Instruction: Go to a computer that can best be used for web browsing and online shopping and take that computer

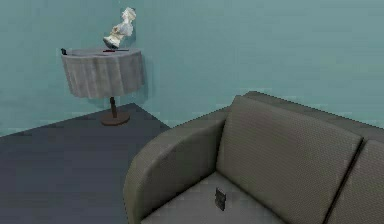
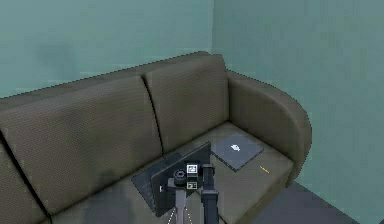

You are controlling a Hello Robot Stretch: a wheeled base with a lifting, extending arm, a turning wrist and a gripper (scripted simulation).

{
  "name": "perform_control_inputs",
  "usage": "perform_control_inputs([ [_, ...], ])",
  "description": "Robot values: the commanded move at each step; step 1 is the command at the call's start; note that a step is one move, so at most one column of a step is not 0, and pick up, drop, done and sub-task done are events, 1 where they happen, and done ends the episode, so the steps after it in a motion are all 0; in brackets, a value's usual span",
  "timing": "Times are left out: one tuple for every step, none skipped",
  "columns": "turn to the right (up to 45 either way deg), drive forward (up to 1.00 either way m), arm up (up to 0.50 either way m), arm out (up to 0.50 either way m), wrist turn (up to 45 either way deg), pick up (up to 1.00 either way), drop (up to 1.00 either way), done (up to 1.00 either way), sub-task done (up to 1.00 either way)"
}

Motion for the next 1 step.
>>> perform_control_inputs([
  [0.0, 0.0, 0.0, 0.0, 45.0, 0.0, 0.0, 0.0, 0.0],
])
